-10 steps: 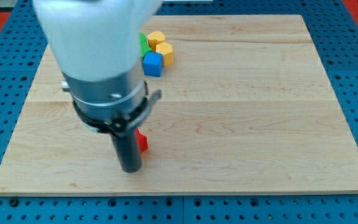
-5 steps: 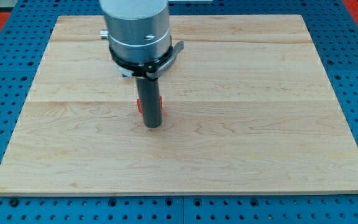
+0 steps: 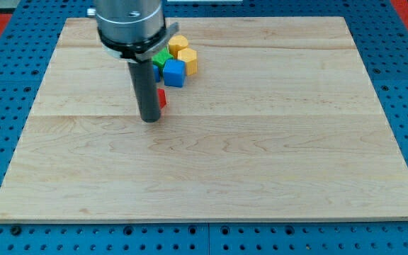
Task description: Move the red star to the group of blocks
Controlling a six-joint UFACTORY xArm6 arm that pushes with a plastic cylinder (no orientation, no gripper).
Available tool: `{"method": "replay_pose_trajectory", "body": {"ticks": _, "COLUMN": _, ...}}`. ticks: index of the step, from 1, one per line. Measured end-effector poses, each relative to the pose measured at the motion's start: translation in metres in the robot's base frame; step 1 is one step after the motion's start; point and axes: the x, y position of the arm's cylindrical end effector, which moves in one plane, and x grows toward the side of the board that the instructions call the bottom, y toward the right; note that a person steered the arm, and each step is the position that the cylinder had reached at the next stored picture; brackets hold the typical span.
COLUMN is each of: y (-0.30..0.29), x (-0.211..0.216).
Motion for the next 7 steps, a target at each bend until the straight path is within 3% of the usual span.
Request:
{"method": "replay_pose_trajectory", "body": {"ticks": 2, "y": -0.005, "x": -0.002}}
{"method": "replay_pose_trajectory", "body": {"ticks": 7, "y": -0.002, "x": -0.056}}
